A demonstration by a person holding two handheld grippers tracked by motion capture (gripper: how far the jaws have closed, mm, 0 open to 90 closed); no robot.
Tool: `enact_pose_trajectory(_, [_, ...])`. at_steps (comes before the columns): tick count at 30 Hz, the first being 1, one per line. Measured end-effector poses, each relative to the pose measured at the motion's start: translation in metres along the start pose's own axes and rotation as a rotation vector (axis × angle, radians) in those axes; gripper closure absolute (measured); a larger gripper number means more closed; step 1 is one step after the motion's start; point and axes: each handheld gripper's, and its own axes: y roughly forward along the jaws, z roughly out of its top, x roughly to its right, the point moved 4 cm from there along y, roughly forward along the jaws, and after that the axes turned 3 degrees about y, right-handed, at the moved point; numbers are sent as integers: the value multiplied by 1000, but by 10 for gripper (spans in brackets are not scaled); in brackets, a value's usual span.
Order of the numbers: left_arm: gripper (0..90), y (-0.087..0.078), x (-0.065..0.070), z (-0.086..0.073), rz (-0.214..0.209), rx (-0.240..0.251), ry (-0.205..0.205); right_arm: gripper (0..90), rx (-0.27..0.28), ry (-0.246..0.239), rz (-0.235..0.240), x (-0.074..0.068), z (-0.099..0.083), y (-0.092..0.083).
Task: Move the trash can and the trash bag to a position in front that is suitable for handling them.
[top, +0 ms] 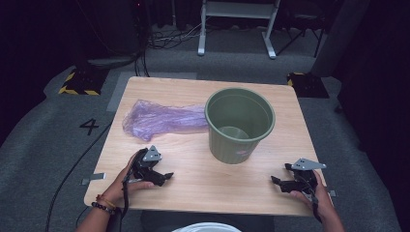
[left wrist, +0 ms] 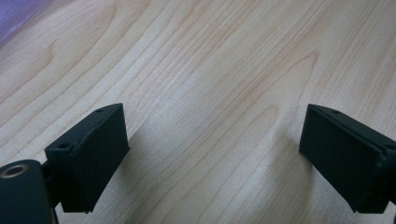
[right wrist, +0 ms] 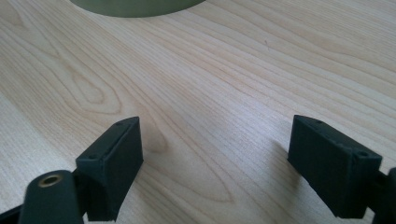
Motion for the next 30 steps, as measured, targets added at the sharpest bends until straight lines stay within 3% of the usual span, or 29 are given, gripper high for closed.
enact_pose_trajectory(12, [78, 0, 0, 0, 0, 0, 0, 182, 2, 2, 0, 2, 2, 1])
enact_pose_trajectory(16, [78, 0, 0, 0, 1, -1, 0, 200, 26, 16, -4, 5, 6, 2])
enact_pose_trajectory(21, [78, 0, 0, 0, 0, -1, -1, 200, 69, 4, -28, 15, 25, 1])
enact_pose_trajectory(24, [78, 0, 0, 0, 0, -1, 0, 205, 102, 4, -37, 22, 45, 5])
enact_pose_trajectory(30, [78, 0, 0, 0, 0, 0, 0, 226, 108, -2, -82, 36, 71, 19])
